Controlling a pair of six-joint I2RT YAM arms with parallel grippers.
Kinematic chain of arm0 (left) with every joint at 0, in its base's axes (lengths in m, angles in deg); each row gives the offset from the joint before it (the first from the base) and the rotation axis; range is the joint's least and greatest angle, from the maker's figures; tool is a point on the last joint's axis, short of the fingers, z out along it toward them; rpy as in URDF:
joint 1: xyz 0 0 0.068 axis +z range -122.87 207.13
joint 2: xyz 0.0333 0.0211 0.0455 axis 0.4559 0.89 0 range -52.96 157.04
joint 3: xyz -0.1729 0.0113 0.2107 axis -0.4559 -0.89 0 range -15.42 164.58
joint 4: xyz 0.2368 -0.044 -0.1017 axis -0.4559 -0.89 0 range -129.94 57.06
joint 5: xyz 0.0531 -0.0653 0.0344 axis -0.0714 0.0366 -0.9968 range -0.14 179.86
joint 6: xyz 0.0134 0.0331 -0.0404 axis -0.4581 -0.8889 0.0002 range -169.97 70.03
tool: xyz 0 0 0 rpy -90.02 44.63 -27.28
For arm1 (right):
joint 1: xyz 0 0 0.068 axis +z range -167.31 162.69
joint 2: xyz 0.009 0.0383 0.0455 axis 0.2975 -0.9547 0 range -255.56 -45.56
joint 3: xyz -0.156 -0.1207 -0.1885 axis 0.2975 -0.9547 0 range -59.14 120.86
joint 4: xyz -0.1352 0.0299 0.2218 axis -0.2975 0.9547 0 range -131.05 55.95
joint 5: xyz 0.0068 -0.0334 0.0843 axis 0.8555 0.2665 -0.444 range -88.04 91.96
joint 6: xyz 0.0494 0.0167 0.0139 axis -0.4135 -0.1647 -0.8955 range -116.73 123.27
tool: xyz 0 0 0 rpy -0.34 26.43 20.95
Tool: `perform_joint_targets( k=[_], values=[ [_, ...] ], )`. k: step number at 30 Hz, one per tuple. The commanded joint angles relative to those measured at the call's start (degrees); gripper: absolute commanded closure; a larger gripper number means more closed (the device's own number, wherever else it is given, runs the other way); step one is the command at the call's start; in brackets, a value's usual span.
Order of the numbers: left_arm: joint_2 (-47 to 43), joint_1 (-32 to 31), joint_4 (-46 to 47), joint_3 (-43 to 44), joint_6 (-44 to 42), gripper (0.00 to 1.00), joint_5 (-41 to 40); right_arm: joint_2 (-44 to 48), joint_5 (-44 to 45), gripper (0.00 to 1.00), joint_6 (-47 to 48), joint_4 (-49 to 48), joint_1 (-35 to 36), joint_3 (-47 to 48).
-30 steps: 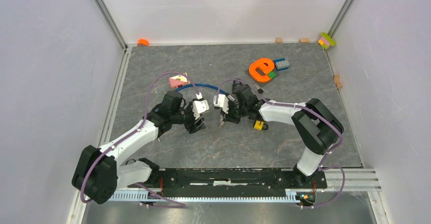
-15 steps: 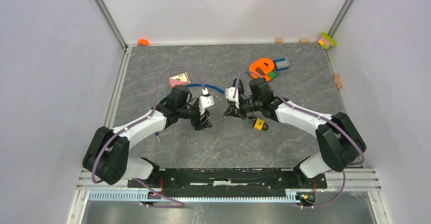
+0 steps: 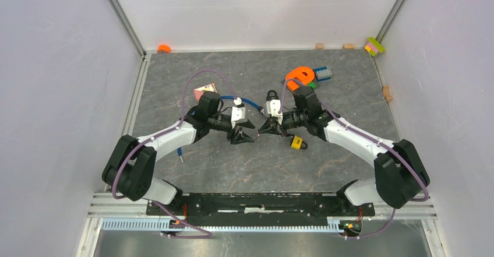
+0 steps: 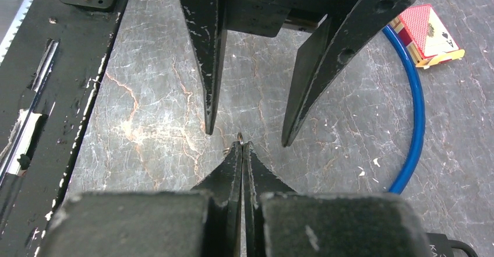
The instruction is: Unlock with the key
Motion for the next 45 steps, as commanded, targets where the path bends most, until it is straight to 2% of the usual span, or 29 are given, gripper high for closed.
perform_joint_targets(
  k=[1, 7, 15, 22, 25, 31, 33, 35, 41, 45],
  values=[
    [1.35, -1.36, 3.04, 1.2, -4.2, 0.38, 4.99, 1.96, -2.68, 1.0, 0.74, 0.46, -0.41, 0.46],
    [2.7, -3.5, 4.98, 1.14, -3.92, 0.48, 3.25, 2.44, -2.76, 1.0, 0.3, 0.29, -0.66, 0.34],
    [3.84, -3.65, 6.34, 1.15, -2.86, 0.72, 2.87, 3.09, -2.59, 1.0, -0.12, 0.08, -1.05, -0.28],
    [3.86, -3.6, 6.34, 1.07, -2.96, 0.8, 2.07, 3.41, -2.59, 1.0, -0.21, 0.1, -1.34, -0.55],
    [4.36, -3.62, 6.34, 1.66, -1.95, 0.8, 2.16, 3.32, -2.59, 1.0, -0.18, 0.15, -1.34, -0.63],
    [4.87, -3.68, 7.89, 1.33, -0.48, 0.62, 2.03, 3.52, -2.42, 1.0, -0.3, -0.02, -1.39, -0.72],
    [5.16, -3.68, 9.26, 0.99, 0.85, 0.61, 1.99, 3.42, -2.33, 1.0, -0.4, -0.11, -1.39, -0.72],
    [5.42, -3.77, 9.91, 1.01, 1.58, 0.61, 1.74, 3.41, -2.26, 1.0, -0.48, -0.17, -1.37, -0.72],
    [5.96, -3.77, 10.4, 1.63, 2.58, 0.75, 1.62, 3.47, -2.15, 1.0, -0.49, -0.19, -1.38, -1.05],
    [6.06, -3.77, 10.31, 1.49, 2.5, 0.79, 1.47, 3.53, -2.06, 1.0, -0.32, -0.06, -1.46, -1.25]
  ],
)
